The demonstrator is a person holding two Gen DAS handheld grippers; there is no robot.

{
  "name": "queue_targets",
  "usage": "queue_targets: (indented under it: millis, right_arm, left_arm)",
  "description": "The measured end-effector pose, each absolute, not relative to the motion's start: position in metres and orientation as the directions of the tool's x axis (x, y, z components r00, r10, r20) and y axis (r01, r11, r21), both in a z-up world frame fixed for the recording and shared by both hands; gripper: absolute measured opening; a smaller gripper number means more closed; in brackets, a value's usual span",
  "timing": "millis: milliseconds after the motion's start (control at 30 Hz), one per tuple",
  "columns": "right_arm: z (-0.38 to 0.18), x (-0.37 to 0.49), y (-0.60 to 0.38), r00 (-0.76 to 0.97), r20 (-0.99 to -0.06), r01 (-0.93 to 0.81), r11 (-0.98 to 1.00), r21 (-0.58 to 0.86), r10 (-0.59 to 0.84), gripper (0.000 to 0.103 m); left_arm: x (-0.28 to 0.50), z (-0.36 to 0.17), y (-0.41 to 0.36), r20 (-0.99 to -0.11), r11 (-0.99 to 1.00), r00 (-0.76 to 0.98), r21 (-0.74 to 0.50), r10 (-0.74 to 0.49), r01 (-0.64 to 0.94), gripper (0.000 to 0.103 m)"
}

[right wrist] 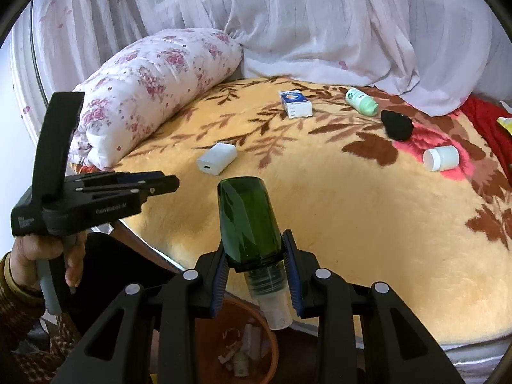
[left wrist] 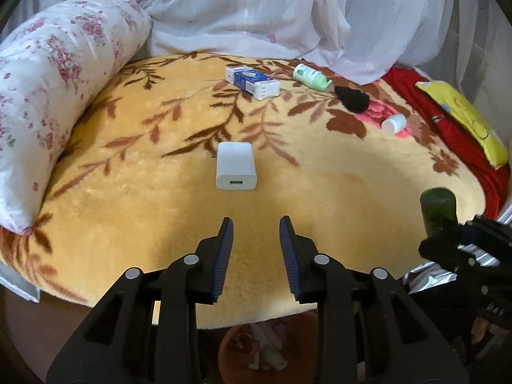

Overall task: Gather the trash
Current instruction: 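Grasp the white charger with the left tool while the right tool holds the spray bottle, then drop the charger and spray bottle into the orange bin with both tools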

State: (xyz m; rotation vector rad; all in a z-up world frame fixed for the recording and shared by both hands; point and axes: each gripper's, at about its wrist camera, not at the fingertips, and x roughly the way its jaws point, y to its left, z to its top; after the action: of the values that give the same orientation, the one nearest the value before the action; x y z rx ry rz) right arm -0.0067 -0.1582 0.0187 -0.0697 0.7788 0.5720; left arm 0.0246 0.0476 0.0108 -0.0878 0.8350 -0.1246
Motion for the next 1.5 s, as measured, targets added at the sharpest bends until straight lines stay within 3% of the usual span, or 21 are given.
queue_targets:
  millis: [100,200,333,400,467,500,700,900,1200,1500]
  right_arm:
    - [0.025,-0.01,-0.159,0.582,-0.67,-0.509,0.849,0.141,0.46,0.032]
    - [0.03,-0.01,-0.16,0.596,-0.659,-0.509,0.851,0.133,0.459,0.032]
    - [0.029,-0.006,-0.16,0.595,-0.661,-0.505,0.853,0.136,0.458,0.032]
    - [0.027,-0.004,-0.16,0.59,-0.665,-0.505,0.852,0.14,0.459,0.032]
    - [0.026,-0.003,-0.16,0.588,-0.666,-0.505,0.851,0.142,0.46,0.032]
    - [0.026,-0.003,-0.161,0.587,-0.666,-0.505,0.851,0.145,0.461,0.032]
    - [0.025,-0.004,-0.162,0.586,-0.662,-0.505,0.85,0.151,0.466,0.032]
    - [0.02,-0.015,-0.153,0.562,-0.67,-0.531,0.833,0.157,0.484,0.032]
    - [-0.029,-0.054,-0.139,0.404,-0.779,-0.566,0.8,0.2,0.48,0.032]
    - [-0.08,-0.078,-0.138,0.245,-0.849,-0.54,0.793,0.281,0.468,0.033]
  left_arm:
    - [0.048,0.009,0.051,-0.738,0.989,0.659,-0.136,-0.145,0.066,0.043]
    - [0.079,0.0,0.056,-0.752,0.993,0.652,-0.113,-0.095,0.014,0.065]
    - [0.119,-0.017,0.054,-0.78,0.999,0.626,-0.04,-0.015,-0.025,0.072]
    - [0.139,-0.03,0.055,-0.79,0.999,0.613,0.0,0.024,-0.039,0.072]
    - [0.141,-0.035,0.059,-0.784,0.999,0.621,-0.041,-0.011,-0.034,0.042]
    - [0.138,-0.032,0.059,-0.778,0.999,0.628,-0.034,-0.005,-0.033,0.04]
    - [0.077,-0.005,0.053,-0.743,0.998,0.667,-0.044,-0.062,0.044,0.04]
    - [0.013,-0.001,0.049,-0.764,0.991,0.634,-0.064,-0.122,0.114,0.04]
    - [-0.069,-0.04,0.029,-0.84,0.969,0.502,-0.105,-0.207,0.223,0.04]
    - [-0.088,-0.075,0.028,-0.894,0.958,0.369,-0.18,-0.254,0.223,0.04]
